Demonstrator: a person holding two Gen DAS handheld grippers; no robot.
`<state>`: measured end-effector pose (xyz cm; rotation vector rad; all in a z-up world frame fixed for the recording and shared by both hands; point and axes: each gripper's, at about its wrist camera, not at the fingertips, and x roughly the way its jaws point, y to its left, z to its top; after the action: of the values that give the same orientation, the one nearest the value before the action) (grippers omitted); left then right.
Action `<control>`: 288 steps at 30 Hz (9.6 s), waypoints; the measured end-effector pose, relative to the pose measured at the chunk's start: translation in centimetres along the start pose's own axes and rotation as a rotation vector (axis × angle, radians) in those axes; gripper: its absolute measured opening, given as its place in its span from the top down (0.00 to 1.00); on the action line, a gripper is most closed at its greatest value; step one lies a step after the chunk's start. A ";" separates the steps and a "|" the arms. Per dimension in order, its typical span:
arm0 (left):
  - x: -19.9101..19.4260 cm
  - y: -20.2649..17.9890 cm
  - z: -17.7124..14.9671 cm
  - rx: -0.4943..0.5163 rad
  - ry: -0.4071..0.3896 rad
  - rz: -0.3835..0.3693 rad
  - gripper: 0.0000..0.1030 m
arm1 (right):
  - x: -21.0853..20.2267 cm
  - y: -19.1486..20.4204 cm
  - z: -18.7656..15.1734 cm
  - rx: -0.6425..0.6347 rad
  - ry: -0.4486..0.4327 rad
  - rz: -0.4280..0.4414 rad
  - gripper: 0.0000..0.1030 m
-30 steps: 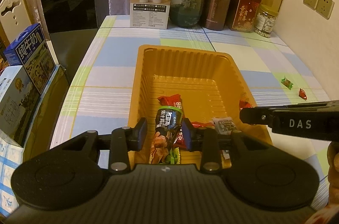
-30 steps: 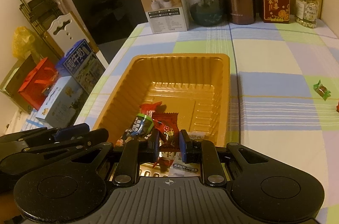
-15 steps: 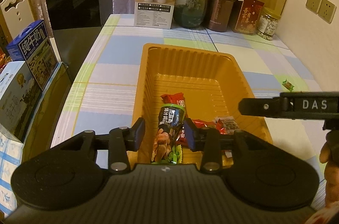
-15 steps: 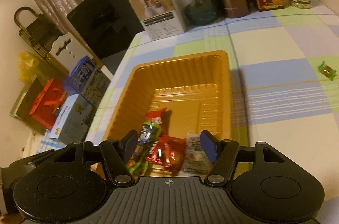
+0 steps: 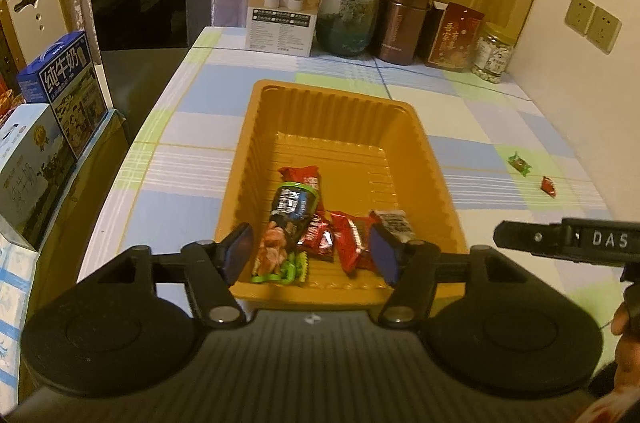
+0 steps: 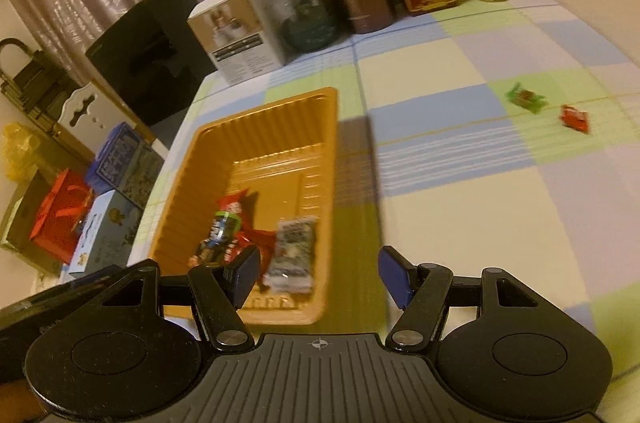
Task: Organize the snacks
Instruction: 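Move both open tools toward the green and red wrapped candies on the cloth, then grasp the red wrapped candy with the right tool while the left tool grasps the green candy, then carry both held candies back over the orange tray, then lower both candies into the tray and open the left then right tool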
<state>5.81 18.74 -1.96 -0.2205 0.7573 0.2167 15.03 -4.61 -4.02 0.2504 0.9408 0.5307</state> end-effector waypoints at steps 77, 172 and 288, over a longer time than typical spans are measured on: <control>8.9 -23.7 0.8 0.206 0.042 -0.222 0.04 | -5.2 -22.4 4.2 -0.143 -0.114 -0.270 0.37; 7.6 -23.3 -2.7 0.209 0.008 -0.248 0.78 | -6.5 -19.4 4.1 -0.041 -0.125 -0.192 0.84; 7.4 0.5 5.4 0.031 0.040 -0.045 0.78 | 8.9 5.3 6.0 -0.319 0.072 0.021 0.84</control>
<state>14.39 21.56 -3.38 -0.2129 0.7938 0.1588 22.43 4.73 -4.57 -0.0461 0.9089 0.7037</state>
